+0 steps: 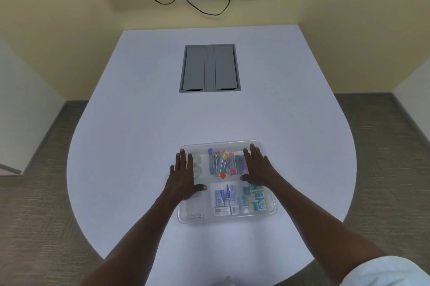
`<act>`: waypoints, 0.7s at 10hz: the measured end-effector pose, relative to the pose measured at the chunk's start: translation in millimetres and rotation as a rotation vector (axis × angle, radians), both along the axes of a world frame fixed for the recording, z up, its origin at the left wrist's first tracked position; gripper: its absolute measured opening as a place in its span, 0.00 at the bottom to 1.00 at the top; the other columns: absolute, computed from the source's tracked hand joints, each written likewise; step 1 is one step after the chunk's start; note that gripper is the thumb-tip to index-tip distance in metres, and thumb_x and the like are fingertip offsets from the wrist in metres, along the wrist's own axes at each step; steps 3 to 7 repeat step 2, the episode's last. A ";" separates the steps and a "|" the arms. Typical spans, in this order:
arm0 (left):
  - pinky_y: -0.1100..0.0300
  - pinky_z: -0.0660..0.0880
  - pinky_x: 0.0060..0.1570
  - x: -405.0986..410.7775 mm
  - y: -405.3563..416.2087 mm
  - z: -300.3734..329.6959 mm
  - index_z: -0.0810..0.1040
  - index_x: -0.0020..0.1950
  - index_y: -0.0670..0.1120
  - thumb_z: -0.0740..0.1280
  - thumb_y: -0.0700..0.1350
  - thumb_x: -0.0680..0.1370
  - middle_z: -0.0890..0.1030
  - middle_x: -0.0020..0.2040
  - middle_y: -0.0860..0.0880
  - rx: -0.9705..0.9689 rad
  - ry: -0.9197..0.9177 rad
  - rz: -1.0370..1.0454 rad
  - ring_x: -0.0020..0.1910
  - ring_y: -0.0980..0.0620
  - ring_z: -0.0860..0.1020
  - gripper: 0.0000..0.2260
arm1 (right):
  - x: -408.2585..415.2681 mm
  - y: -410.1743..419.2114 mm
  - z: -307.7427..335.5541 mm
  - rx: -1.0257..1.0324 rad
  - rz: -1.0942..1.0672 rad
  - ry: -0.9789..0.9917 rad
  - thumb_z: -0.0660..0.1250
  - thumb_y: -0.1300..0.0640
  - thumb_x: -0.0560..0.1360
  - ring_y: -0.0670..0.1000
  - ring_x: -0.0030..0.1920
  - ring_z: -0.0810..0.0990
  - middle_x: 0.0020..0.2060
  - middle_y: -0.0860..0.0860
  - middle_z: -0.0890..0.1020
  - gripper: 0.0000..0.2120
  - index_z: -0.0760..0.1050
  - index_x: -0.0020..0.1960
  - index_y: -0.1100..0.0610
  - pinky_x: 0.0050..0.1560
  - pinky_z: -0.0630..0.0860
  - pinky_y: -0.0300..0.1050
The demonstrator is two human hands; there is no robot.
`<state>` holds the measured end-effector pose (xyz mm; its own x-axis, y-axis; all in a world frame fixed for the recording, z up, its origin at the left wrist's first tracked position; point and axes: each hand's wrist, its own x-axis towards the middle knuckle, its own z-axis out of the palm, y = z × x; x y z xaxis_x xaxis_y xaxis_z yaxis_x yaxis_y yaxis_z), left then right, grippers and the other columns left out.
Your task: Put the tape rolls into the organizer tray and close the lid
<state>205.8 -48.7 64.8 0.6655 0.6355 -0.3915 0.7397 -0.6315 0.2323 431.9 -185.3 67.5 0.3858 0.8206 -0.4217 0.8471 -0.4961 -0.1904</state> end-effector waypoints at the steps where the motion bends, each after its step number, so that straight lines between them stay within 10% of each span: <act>1: 0.39 0.55 0.75 1.1 -6.1 8.2 0.40 0.78 0.39 0.58 0.64 0.77 0.37 0.79 0.39 0.082 -0.151 0.024 0.79 0.39 0.40 0.44 | -8.8 -6.3 8.2 0.141 -0.046 -0.063 0.58 0.40 0.78 0.60 0.78 0.43 0.78 0.62 0.43 0.40 0.43 0.78 0.60 0.77 0.51 0.60; 2: 0.43 0.53 0.77 11.0 -7.2 21.2 0.40 0.78 0.40 0.51 0.64 0.79 0.37 0.79 0.41 0.162 -0.307 0.039 0.79 0.42 0.40 0.40 | -13.2 -5.0 14.3 0.396 -0.072 -0.187 0.44 0.36 0.79 0.62 0.78 0.50 0.77 0.64 0.50 0.38 0.50 0.77 0.62 0.75 0.56 0.63; 7: 0.43 0.53 0.77 11.0 -7.2 21.2 0.40 0.78 0.40 0.51 0.64 0.79 0.37 0.79 0.41 0.162 -0.307 0.039 0.79 0.42 0.40 0.40 | -13.2 -5.0 14.3 0.396 -0.072 -0.187 0.44 0.36 0.79 0.62 0.78 0.50 0.77 0.64 0.50 0.38 0.50 0.77 0.62 0.75 0.56 0.63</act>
